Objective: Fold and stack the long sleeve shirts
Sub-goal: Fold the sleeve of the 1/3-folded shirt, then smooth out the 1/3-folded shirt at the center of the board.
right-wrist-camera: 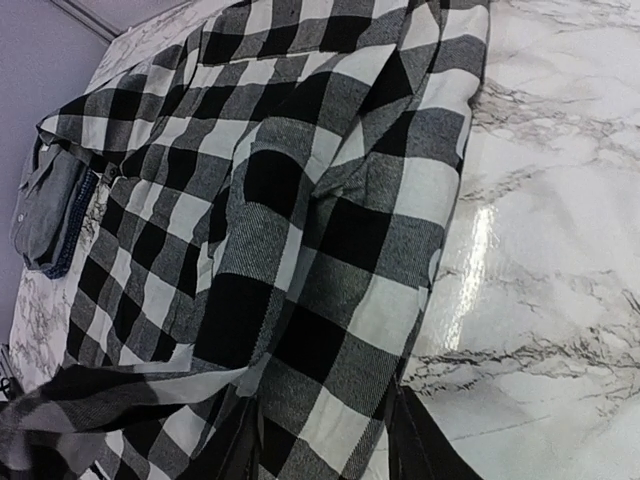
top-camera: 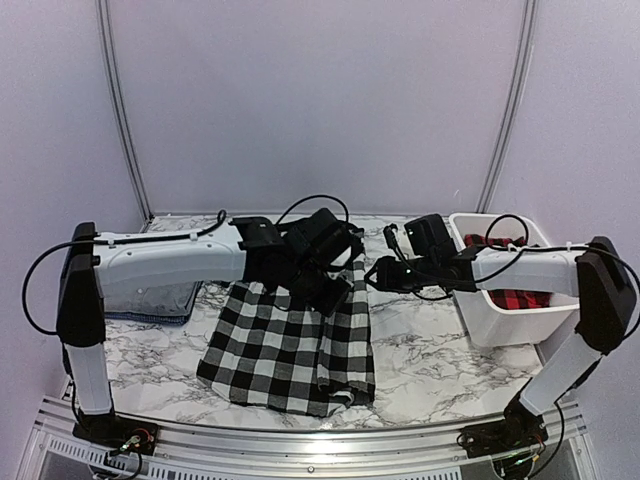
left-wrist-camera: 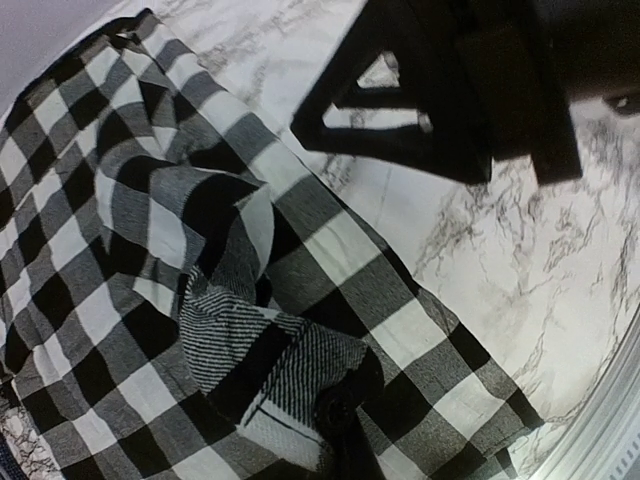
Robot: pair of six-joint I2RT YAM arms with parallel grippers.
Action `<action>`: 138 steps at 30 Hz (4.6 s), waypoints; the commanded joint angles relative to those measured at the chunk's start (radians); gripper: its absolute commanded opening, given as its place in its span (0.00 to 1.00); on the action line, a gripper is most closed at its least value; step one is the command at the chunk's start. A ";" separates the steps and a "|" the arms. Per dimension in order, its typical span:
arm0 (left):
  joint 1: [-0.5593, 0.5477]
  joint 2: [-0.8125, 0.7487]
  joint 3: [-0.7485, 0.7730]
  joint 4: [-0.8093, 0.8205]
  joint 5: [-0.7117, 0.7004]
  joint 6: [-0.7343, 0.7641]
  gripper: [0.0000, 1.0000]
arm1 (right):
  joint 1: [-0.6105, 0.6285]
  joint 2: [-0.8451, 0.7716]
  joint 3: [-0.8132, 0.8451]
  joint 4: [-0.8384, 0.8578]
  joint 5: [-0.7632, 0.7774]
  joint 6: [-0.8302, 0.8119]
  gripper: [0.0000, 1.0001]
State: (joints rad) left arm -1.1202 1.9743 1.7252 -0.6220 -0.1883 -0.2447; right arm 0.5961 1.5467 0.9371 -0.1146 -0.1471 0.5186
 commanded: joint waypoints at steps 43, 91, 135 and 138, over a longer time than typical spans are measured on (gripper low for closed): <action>0.185 -0.316 -0.219 0.227 0.372 0.018 0.01 | -0.188 0.940 0.959 0.169 -0.376 0.116 0.31; 0.097 0.019 -0.221 0.218 0.716 0.018 0.07 | -0.256 0.711 0.860 -0.095 -0.074 -0.068 0.31; 0.444 0.343 0.038 0.453 0.556 -0.241 0.09 | -0.258 1.063 1.174 -0.039 -0.364 -0.094 0.12; 0.458 0.382 0.042 0.453 0.558 -0.247 0.08 | -0.276 1.123 1.242 -0.049 -0.385 -0.076 0.13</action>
State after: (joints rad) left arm -0.6880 2.3039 1.7428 -0.1806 0.3496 -0.4831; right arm 0.3439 2.6030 2.0842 -0.1230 -0.4866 0.4160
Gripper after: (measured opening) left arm 0.085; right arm 0.126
